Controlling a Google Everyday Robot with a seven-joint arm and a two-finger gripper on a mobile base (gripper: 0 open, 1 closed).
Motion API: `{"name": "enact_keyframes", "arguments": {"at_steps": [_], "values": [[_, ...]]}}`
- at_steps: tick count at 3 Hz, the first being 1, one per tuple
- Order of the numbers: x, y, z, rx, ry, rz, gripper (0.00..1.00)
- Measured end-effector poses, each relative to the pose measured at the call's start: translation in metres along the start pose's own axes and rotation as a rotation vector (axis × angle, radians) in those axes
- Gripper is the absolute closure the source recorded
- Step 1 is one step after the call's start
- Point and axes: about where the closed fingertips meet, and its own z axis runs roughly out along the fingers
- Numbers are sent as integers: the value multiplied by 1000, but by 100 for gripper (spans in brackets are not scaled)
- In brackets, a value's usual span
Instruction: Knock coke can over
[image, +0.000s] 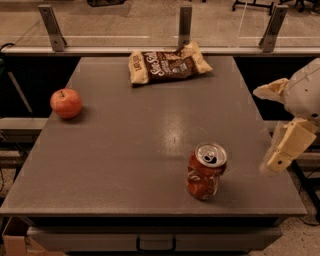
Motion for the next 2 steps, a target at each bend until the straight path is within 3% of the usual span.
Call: {"name": "enact_keyframes", "arguments": {"at_steps": [2], "values": [[-15, 34, 63, -137, -230, -39, 0]]}}
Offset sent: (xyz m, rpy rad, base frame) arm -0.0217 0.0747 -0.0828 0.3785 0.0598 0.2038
